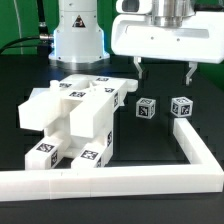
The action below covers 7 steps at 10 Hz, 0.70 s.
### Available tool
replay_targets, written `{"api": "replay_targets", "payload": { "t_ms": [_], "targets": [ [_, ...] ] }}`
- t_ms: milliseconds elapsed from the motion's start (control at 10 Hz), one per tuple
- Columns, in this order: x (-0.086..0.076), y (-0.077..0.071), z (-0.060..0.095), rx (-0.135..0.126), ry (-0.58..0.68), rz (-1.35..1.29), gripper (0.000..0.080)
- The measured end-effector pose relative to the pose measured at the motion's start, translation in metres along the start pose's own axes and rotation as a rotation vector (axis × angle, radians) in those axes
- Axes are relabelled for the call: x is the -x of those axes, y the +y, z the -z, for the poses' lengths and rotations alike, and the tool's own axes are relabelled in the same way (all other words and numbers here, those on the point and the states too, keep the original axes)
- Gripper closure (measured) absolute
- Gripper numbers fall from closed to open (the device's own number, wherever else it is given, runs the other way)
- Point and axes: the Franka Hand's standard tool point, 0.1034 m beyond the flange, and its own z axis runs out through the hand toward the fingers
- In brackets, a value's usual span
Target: Assemble chair
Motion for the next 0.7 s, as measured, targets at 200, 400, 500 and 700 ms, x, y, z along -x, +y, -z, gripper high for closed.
{"api": "replay_targets", "payload": {
  "t_ms": [200, 400, 500, 700],
  "targets": [
    [0.006, -0.005, -0.004, 0.024, 0.009, 0.094, 0.0151],
    [0.011, -0.016, -0.012, 0.035, 0.013, 0.170, 0.0151],
    [0.013, -0.022, -0.019, 0.037, 0.019, 0.227, 0.0151],
    [0.013, -0.022, -0.020, 0.037, 0.016, 0.222, 0.0151]
  ]
}}
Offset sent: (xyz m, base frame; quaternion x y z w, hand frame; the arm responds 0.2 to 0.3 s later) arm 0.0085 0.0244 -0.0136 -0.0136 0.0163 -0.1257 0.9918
